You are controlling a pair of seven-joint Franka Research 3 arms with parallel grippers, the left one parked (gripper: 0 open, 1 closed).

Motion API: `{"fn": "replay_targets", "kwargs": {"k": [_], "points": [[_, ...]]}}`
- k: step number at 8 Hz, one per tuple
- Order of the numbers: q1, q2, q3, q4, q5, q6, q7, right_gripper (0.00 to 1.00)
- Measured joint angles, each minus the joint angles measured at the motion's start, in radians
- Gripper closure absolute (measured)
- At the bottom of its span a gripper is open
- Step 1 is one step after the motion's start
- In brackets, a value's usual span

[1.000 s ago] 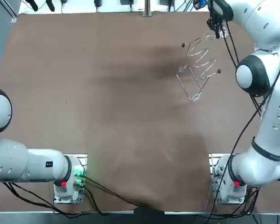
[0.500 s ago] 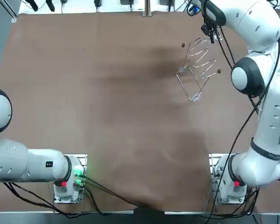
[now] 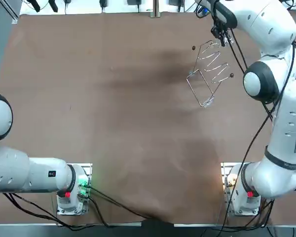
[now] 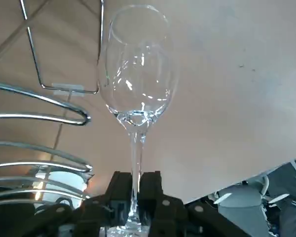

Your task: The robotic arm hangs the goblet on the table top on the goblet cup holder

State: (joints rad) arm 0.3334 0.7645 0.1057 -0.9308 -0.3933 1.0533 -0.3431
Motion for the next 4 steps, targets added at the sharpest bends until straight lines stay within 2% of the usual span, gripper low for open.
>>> {"fn": "replay_targets", "kwargs": {"k": [4], "points": [[0.027, -0.001, 0.0, 0.003, 0.0, -0.052, 0.0, 0.88]]}}
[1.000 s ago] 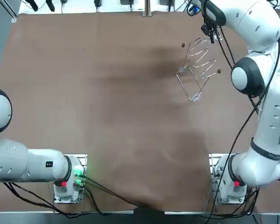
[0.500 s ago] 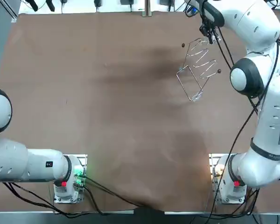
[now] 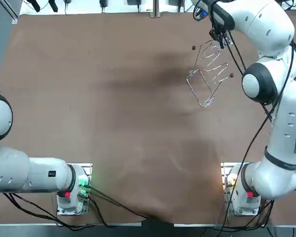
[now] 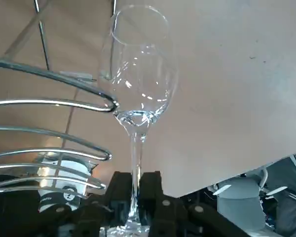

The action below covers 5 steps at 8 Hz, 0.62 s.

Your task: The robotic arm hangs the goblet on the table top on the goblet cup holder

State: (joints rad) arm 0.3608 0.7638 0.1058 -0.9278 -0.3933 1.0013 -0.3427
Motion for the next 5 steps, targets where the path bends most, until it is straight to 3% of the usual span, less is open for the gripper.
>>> {"fn": "replay_targets", "kwargs": {"k": [5], "points": [[0.016, -0.002, 0.0, 0.018, 0.0, 0.003, 0.016, 0.88]]}}
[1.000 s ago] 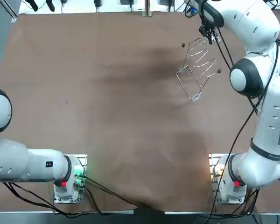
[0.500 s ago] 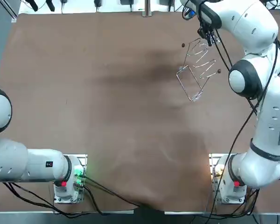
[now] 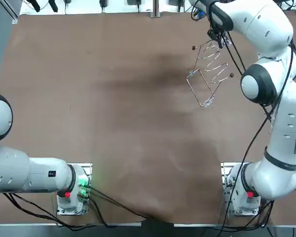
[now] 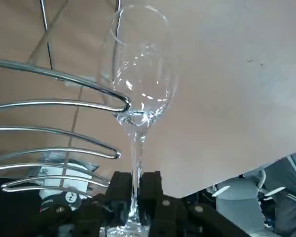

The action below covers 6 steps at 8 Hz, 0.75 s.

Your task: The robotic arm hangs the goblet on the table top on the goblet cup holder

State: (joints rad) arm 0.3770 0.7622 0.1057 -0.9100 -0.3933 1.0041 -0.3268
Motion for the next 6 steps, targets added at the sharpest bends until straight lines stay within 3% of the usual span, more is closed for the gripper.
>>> {"fn": "replay_targets", "kwargs": {"k": [6], "points": [[0.001, 0.0, 0.0, 0.008, 0.0, 0.039, 0.004, 0.88]]}}
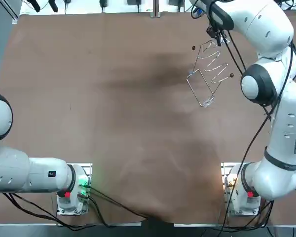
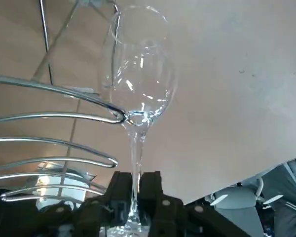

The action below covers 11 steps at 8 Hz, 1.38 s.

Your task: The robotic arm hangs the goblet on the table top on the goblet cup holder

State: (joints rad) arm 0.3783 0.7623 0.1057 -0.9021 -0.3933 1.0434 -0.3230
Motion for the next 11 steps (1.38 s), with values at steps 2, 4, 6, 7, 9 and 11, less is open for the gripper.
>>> {"fn": "replay_targets", "kwargs": {"k": [2, 4, 6, 7, 9, 11], "points": [[0.008, 0.0, 0.0, 0.0, 0.0, 0.003, 0.012, 0.88], [0.021, 0.002, 0.0, -0.001, 0.029, 0.002, 0.035, 0.88], [0.026, 0.004, 0.0, -0.005, 0.056, -0.002, 0.064, 0.9], [0.025, 0.005, 0.0, -0.007, 0.057, -0.003, 0.065, 0.9], [0.022, 0.005, -0.001, -0.008, 0.057, -0.003, 0.066, 0.9], [0.023, 0.01, -0.001, -0.015, 0.058, -0.003, 0.069, 0.9]]}}
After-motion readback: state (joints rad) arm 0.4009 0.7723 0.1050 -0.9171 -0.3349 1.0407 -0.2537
